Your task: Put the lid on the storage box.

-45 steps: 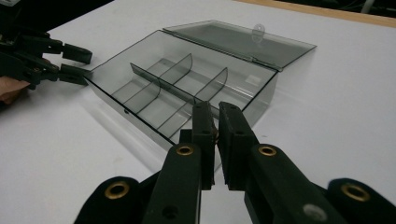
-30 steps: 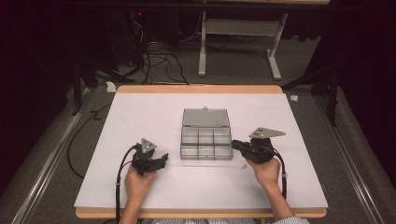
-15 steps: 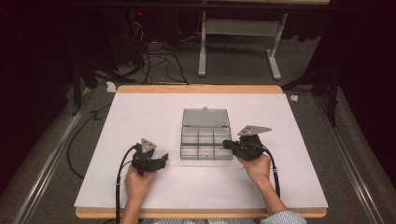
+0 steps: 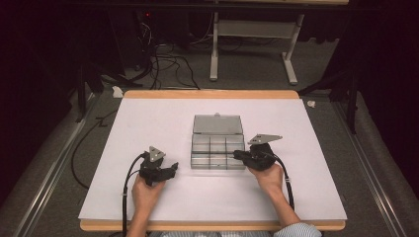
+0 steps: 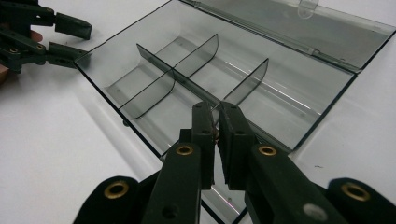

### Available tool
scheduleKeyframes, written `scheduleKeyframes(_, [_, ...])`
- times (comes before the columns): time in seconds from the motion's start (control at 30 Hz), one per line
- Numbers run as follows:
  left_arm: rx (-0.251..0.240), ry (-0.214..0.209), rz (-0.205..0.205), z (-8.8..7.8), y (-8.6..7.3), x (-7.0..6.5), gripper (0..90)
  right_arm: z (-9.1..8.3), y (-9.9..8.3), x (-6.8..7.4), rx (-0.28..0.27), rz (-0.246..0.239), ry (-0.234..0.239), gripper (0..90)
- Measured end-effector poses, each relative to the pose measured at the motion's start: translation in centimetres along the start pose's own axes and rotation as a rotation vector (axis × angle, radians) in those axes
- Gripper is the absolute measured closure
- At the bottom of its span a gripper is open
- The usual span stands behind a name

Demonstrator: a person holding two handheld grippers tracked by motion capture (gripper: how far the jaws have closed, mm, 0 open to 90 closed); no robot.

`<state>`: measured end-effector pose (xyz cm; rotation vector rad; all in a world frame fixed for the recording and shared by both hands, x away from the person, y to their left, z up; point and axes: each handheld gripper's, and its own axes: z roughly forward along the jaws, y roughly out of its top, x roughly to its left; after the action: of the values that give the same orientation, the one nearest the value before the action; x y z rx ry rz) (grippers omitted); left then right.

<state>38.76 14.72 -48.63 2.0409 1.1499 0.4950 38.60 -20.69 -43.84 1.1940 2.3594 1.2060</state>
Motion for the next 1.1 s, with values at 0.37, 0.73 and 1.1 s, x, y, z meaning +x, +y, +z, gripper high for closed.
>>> scheduleKeyframes(0.37, [0.000, -0.001, 0.000, 0.0, 0.0, 0.0, 33.1, 1.2, -0.1, 0.1, 0.048, 0.007, 0.002, 85.9])
scheduleKeyframes(0.73, [0.000, -0.005, 0.000, 0.0, 0.0, 0.0, 32.5, 1.6, -0.2, -0.1, 0.081, 0.021, -0.004, 82.3])
scheduleKeyframes(1.1, [0.000, -0.007, -0.001, 0.0, 0.0, 0.1, 32.2, 1.2, -0.2, -0.1, 0.059, 0.035, -0.027, 80.7])
